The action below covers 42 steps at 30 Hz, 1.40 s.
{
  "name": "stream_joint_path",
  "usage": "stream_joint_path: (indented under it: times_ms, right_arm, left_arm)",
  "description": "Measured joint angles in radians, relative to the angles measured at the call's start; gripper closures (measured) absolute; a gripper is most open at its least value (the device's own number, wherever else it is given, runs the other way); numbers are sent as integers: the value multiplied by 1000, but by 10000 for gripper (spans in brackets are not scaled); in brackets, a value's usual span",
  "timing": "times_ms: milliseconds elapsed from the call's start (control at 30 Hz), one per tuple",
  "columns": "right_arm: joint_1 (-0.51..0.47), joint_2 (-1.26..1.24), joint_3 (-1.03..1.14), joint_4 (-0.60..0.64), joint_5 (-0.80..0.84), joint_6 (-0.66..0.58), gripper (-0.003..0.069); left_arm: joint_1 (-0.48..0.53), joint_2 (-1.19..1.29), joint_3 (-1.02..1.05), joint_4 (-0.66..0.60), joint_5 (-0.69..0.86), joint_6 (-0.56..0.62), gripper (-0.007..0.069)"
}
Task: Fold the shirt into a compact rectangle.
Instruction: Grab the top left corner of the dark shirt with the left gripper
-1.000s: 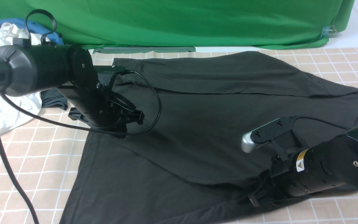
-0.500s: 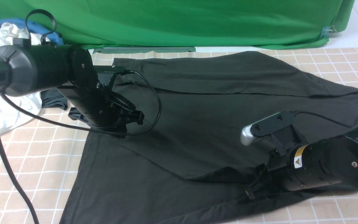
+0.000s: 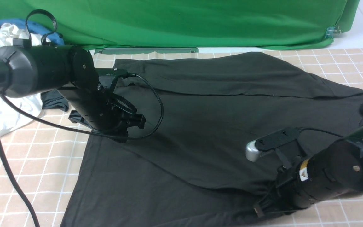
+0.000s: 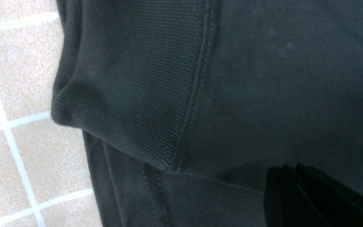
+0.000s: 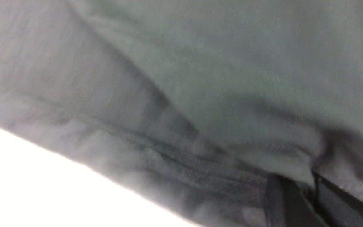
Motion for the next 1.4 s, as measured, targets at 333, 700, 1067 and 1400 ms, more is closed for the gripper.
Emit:
stream_joint_path:
  times_ms: [333,700,1067,1400]
  right_arm:
    - [14,-79,0,7,223,69,589]
    - [14,-80,0,5,338,127,398]
    - [14,-211,0,-1,330,106,490]
    - [14,-362,0,-4,285,103,622]
  left_arm:
    - [0,0,0,0,0,0,606]
    - [22,-8,-36,9,-14,-24,606]
    - [105,66,-402,43,86,-55,606]
    - [109,363,-796,51,272,-141,595]
